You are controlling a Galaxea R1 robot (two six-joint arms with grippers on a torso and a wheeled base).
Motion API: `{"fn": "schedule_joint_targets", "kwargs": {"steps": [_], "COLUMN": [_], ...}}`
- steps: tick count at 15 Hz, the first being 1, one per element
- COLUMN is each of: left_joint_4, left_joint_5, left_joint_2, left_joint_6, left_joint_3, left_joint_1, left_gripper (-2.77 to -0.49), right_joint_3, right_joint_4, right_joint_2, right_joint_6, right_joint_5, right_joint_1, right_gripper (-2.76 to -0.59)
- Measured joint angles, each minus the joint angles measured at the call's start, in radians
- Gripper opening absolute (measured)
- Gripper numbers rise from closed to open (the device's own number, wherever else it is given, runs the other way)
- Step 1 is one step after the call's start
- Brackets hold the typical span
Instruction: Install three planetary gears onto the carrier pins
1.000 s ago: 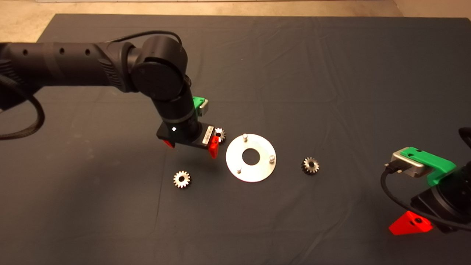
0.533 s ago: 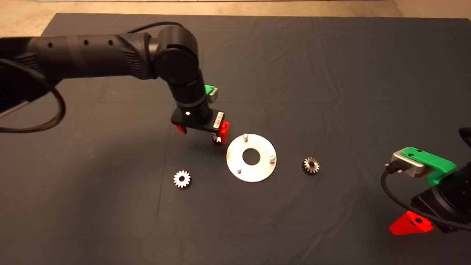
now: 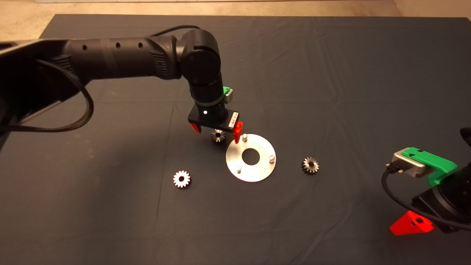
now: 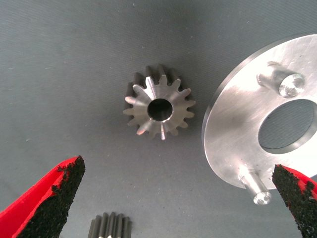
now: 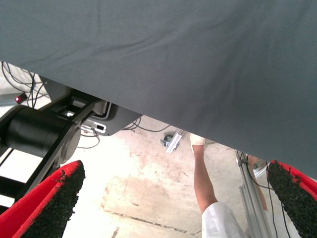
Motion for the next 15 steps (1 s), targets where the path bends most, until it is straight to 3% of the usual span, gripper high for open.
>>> {"fn": "schedule_joint_targets", "kwargs": {"steps": [3,7,10,15], "left_joint_4": [0.003,0.003,0.004,0.004], "left_joint_5": [0.008,0.004,0.007,0.006], "left_joint_2": [0.015,0.045,0.045,0.048], "left_joint_6": [0.014,0.041,0.053,0.059], "left_joint_3": [-0.044,-0.065,-0.08,-0.09], "left_joint_1": [0.027,0.031,0.053,0.055], "left_gripper": [-0.51,-0.51,-0.51,-0.51], "right_joint_3": [0.0,0.0,0.0,0.0], "right_joint_4": [0.0,0.0,0.0,0.0], "right_joint_2": [0.0,-0.001,0.0,-0.001], "right_joint_6": [0.0,0.0,0.0,0.0], "right_joint_5": [0.0,-0.001,0.0,0.0], "right_joint_1": [0.0,0.0,0.0,0.0], "right_gripper": [-0.61,-0.61,-0.61,-0.61]}}
